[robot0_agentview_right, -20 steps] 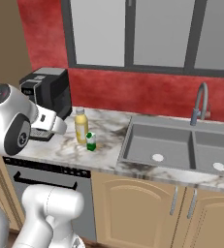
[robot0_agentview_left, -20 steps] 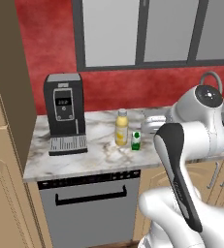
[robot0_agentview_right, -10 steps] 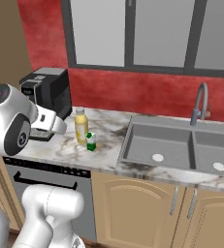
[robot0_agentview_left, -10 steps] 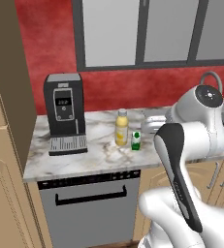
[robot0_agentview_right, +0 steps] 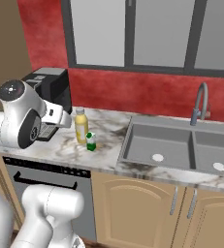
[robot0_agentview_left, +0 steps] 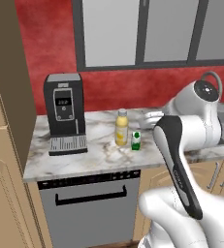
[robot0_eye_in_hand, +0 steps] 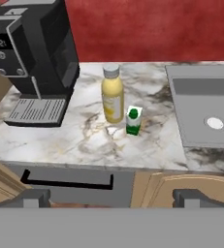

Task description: Move the drinks to the dining counter.

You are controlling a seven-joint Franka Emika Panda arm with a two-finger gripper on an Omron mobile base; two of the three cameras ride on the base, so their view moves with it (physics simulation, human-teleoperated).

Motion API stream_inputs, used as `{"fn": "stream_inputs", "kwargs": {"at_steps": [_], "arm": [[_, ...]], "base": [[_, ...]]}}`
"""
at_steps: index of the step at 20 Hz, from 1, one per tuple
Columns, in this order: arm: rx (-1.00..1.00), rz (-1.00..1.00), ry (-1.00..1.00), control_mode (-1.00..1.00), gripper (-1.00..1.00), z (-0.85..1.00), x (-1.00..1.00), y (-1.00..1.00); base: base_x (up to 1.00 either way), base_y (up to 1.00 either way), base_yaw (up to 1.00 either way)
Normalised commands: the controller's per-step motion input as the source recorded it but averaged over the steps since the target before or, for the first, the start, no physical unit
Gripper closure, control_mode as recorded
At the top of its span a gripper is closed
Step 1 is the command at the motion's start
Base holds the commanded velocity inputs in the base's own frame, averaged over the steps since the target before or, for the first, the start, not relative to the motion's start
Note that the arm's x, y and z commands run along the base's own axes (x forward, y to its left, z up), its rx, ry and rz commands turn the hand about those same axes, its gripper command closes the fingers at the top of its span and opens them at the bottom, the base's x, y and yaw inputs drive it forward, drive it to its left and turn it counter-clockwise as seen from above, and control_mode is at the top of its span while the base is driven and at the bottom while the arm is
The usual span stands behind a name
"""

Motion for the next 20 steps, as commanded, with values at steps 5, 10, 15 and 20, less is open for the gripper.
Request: {"fn": "stream_inputs", "kwargs": {"at_steps": [5,10,15,20], "arm": [[0.00,0.05,0.05,-1.00,-1.00,0.00,0.40,0.00],[0.00,0.00,0.05,-1.00,-1.00,0.00,0.36,0.00],[0.00,0.00,0.02,-1.00,-1.00,0.00,0.29,0.00],[0.00,0.00,0.01,-1.00,-1.00,-0.02,0.25,0.00]], "base": [[0.00,0.00,0.00],[0.00,0.00,0.00],[0.00,0.00,0.00],[0.00,0.00,0.00]]}}
